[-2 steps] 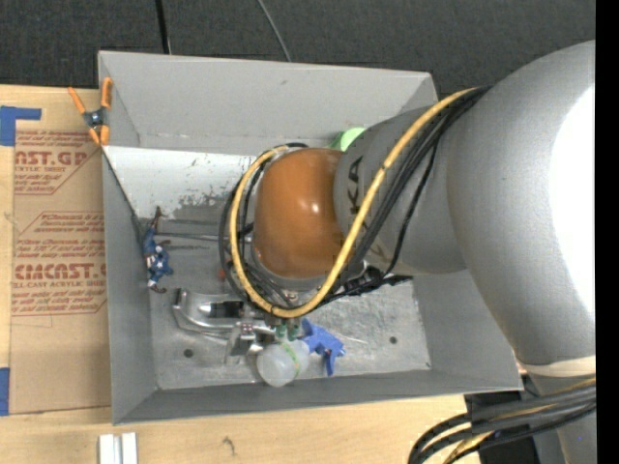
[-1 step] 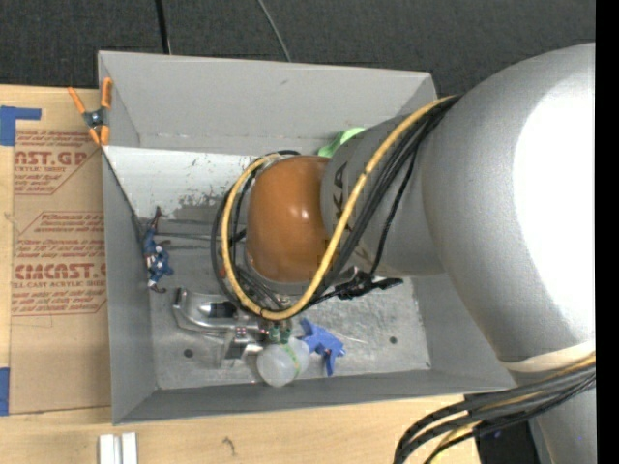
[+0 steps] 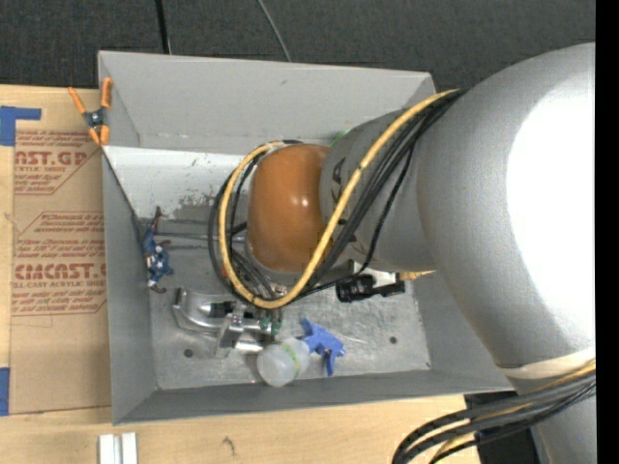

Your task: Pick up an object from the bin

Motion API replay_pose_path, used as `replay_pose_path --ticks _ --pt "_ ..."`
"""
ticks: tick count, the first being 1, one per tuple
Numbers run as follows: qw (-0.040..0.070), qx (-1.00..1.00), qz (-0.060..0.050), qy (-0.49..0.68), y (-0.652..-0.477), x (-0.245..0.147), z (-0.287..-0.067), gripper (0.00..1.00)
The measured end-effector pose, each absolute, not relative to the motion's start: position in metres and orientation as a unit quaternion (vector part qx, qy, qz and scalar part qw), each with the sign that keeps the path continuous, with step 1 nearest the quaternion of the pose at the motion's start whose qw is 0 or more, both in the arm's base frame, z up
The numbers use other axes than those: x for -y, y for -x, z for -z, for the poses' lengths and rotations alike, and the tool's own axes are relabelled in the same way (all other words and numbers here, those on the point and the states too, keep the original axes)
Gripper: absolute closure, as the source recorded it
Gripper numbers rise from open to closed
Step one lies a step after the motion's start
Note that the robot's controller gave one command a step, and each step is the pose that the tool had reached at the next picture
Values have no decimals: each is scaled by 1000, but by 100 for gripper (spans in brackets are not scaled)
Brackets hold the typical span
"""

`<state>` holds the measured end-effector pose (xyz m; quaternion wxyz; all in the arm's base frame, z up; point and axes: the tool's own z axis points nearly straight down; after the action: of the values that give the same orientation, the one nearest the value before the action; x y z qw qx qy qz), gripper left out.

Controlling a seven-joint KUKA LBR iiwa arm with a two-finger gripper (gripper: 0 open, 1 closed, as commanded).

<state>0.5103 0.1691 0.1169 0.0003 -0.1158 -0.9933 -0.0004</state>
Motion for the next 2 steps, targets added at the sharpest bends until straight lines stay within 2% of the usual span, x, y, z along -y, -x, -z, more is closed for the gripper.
replay_pose_path --ticks 1,2 --pt "-7 996 2 90 -510 -174 -78 0" --pt "-13 988 6 151 -511 -174 -71 100"
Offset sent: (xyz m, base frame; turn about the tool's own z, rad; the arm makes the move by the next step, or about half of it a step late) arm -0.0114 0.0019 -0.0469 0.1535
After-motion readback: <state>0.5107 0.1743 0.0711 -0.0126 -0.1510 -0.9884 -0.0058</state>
